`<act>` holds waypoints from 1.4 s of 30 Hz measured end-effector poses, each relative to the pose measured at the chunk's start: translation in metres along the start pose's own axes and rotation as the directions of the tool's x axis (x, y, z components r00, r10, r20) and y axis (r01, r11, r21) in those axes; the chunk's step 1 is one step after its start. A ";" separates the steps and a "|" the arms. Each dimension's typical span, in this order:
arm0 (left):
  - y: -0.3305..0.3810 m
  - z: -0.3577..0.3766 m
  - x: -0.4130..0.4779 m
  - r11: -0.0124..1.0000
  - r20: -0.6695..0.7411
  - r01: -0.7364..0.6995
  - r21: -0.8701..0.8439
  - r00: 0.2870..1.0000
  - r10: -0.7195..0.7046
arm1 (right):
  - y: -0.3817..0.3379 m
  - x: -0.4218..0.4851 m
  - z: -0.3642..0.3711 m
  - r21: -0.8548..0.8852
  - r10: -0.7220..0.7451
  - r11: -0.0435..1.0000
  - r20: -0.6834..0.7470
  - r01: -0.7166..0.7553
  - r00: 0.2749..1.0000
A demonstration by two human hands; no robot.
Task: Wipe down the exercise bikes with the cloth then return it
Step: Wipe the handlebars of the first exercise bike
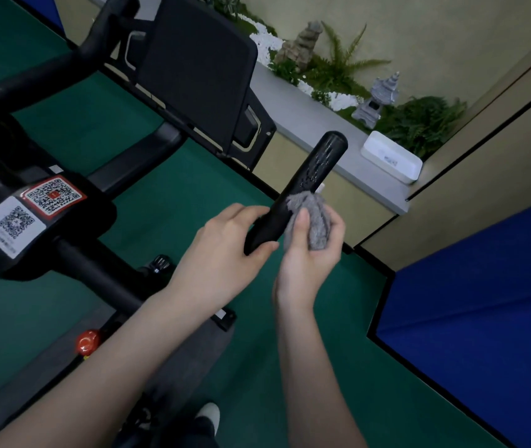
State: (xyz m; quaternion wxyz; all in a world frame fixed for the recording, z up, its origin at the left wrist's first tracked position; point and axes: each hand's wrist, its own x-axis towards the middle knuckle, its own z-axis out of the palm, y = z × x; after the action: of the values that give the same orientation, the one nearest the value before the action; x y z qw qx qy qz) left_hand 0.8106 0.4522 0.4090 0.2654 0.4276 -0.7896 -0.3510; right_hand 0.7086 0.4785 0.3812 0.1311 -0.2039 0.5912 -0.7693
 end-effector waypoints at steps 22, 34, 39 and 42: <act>-0.002 0.002 0.001 0.999 -0.019 -0.028 0.027 0.999 0.029 | -0.004 0.010 0.001 -0.209 -0.309 0.926 0.060 0.314 0.949; -0.002 0.000 0.000 1.000 0.006 -0.015 0.000 1.000 0.015 | -0.011 0.042 -0.003 -0.323 -0.591 0.677 0.295 0.661 0.751; -0.002 -0.001 0.001 1.000 0.015 -0.002 -0.028 1.000 0.003 | -0.030 0.064 0.002 -0.330 -0.657 0.511 0.445 0.794 0.608; -0.003 -0.002 0.002 0.998 0.032 -0.001 -0.060 0.999 0.003 | -0.036 0.070 0.002 -0.313 -0.623 0.436 0.572 0.844 0.534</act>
State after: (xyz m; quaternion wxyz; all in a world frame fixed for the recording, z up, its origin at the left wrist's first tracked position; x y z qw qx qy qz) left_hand 0.8128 0.4489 0.4081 0.2655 0.4132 -0.7833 -0.3810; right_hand 0.6496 0.4555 0.4271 -0.1806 -0.6149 0.5968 -0.4829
